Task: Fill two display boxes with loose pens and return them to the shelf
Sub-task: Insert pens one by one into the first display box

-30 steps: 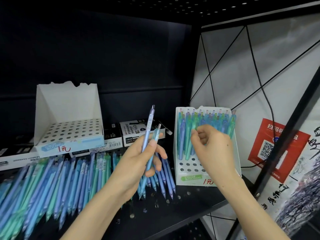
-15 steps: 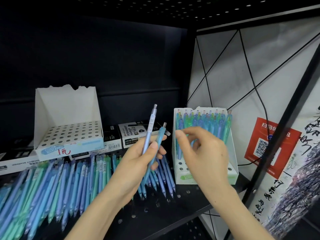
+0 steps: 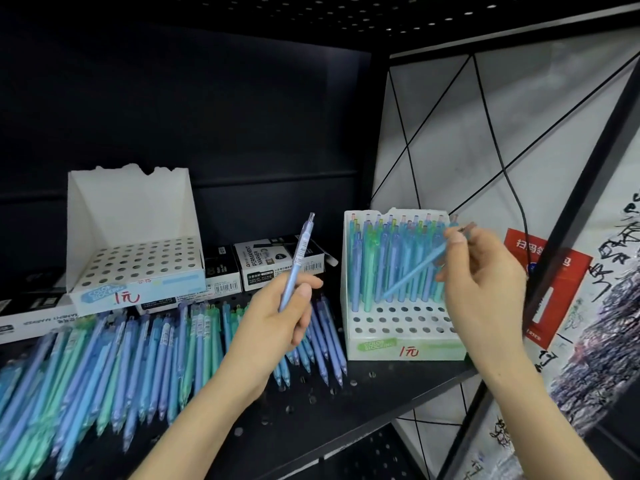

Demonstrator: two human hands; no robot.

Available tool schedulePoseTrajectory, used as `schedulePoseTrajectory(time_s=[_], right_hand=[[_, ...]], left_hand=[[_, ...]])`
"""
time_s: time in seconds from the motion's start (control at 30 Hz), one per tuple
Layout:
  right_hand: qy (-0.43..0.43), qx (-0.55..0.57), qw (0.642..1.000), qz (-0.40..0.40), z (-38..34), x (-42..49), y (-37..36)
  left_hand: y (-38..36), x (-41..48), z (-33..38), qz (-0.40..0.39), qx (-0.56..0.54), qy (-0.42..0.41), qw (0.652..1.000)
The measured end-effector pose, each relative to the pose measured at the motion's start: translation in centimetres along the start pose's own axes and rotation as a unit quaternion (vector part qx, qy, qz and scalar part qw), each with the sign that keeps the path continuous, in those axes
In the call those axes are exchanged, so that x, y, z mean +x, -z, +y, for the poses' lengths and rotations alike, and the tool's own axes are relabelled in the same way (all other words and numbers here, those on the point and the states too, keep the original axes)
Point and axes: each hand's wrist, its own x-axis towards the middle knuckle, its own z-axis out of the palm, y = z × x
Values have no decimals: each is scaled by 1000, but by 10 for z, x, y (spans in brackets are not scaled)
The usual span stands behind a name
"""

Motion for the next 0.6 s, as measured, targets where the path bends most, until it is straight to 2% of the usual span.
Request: schedulePoseTrajectory(time_s=[0.2, 0.37, 0.6], right_hand=[[75, -146, 986, -36, 8, 2, -10], [113, -174, 975, -76, -1, 13, -15], [99, -182, 973, -105, -5, 20, -12]], left_hand=[[-1, 0, 2, -8, -24, 12, 1000], [-2, 0, 0, -7, -31, 25, 999], [-2, 1, -2, -17, -21, 22, 999]])
